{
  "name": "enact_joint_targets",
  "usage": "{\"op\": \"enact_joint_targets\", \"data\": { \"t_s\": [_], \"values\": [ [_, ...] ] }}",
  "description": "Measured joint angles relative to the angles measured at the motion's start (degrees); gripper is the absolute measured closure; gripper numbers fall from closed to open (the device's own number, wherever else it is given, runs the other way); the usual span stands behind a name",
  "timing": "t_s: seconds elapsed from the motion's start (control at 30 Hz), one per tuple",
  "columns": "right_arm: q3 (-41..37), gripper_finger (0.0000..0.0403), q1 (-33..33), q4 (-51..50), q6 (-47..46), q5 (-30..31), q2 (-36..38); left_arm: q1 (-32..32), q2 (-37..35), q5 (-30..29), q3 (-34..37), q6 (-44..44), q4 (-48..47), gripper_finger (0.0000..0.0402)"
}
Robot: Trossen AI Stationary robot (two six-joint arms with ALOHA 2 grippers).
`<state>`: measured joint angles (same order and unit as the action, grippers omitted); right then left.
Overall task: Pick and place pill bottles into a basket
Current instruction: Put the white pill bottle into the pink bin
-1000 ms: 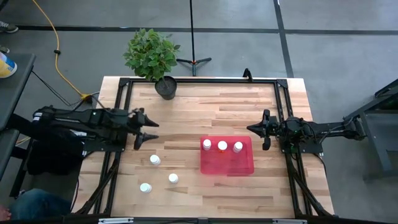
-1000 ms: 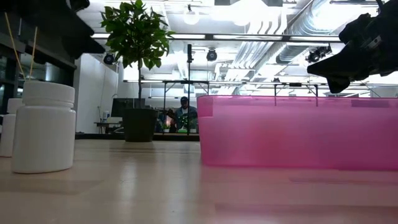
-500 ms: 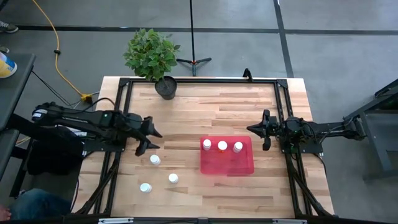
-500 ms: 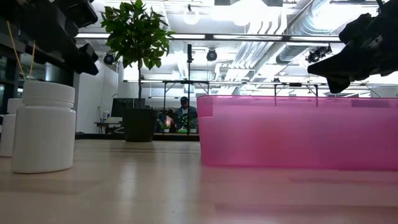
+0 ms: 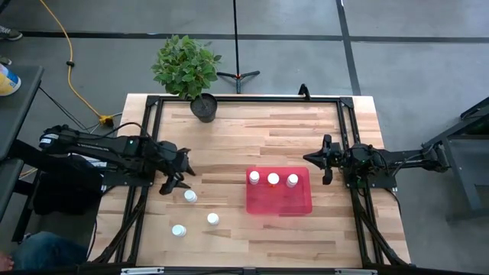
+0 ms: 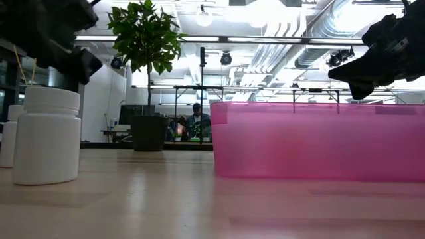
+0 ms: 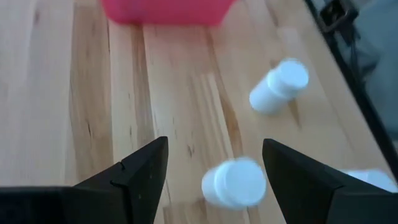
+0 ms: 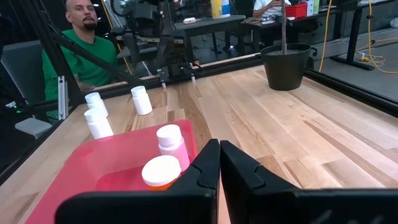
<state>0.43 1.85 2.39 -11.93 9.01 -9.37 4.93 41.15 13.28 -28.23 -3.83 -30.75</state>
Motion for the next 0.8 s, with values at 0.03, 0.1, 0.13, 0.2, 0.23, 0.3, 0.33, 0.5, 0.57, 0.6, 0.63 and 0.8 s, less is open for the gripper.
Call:
{"op": "enact_joint_targets", "data": {
  "t_s": [0.03,0.1,0.13,0.2,0.23,0.3,0.33,0.5,0.57,0.6,0.63,0.8],
  "values": [
    [0.0,0.0400,0.0,0.0,0.0,0.0,0.0,0.0,0.0,0.0,0.0,0.1,-0.9,0.0108],
    [0.0,0.0402,0.0,0.0,0.0,0.0,0.0,0.0,0.0,1.1,0.0,0.2,-1.4,0.0108],
    [0.0,0.0401,0.0,0.0,0.0,0.0,0.0,0.0,0.0,1.8,0.0,0.5,-1.5,0.0108],
    [0.0,0.0400,0.0,0.0,0.0,0.0,0.0,0.0,0.0,3.5,0.0,0.6,-1.6,0.0108],
    [0.0,0.0400,0.0,0.0,0.0,0.0,0.0,0.0,0.2,4.3,0.0,0.6,-1.6,0.0108],
    [0.0,0.0401,0.0,0.0,0.0,0.0,0.0,0.4,0.7,5.5,0.0,0.6,-1.7,0.0108],
    [0.0,0.0402,0.0,0.0,0.0,0.0,0.0,1.0,1.0,5.6,0.0,0.6,-1.7,0.0108],
    [0.0,0.0400,0.0,0.0,0.0,0.1,0.0,6.3,3.6,5.4,0.0,2.1,-1.7,0.0108],
    [0.0,0.0401,0.0,0.0,0.0,0.1,0.0,8.2,4.6,3.7,0.0,2.1,-1.7,0.0108],
    [0.0,0.0402,0.0,0.0,0.0,0.2,0.0,8.9,5.2,2.6,0.0,2.1,-1.8,0.0108],
    [0.0,0.0402,0.0,0.0,0.0,0.5,0.0,9.5,5.6,1.3,0.0,2.1,-1.8,0.0108],
    [0.0,0.0402,0.0,0.2,0.0,1.7,0.0,11.2,7.0,-2.3,0.0,2.0,-1.7,0.0108]
  ]
}}
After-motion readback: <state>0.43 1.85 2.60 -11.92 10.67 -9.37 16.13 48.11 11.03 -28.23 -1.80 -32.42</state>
